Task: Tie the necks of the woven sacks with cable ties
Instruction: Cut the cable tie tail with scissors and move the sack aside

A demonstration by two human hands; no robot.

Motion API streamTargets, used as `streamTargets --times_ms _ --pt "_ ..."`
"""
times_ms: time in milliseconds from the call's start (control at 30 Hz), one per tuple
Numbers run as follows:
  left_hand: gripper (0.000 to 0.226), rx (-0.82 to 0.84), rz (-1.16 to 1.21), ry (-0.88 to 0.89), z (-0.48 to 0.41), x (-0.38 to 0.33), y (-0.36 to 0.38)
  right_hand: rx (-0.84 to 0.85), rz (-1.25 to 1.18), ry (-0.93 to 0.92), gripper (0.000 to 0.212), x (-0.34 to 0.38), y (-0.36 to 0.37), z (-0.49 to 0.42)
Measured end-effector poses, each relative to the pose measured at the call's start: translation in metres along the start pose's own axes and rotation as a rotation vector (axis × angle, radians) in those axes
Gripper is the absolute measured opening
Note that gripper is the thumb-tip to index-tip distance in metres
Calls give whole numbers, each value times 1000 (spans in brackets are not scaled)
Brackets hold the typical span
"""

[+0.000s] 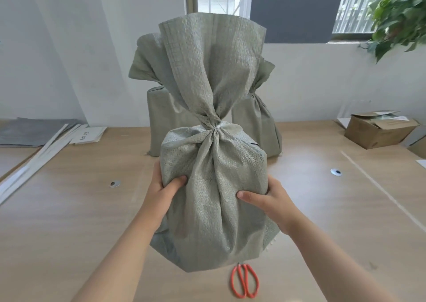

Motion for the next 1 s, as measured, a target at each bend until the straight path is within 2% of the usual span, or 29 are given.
streamTargets --times_ms 233,433,633,1000 --pt "62 60 -27 9 -23 16 82 -55 -9 36 47 -2 -82 0" --pt "68 130 5 -35 -60 29 129 -168 -9 57 49 -6 -126 -11" --pt "72 154 -23 -52 -79 42 174 -194 -10 62 50 -20 -171 -20" --pt "60 18 -19 -36 -68 99 331 -111 -2 63 48 -63 -334 -15"
Point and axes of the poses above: each hand's wrist, its own z-axis away from the middle knuckle, its own y-axis out of the palm, x = y × z, the point moved 1 cm from there along -z, towards the middle knuckle, and after that the axes turned 12 degrees about z, right-handed, at the moved point
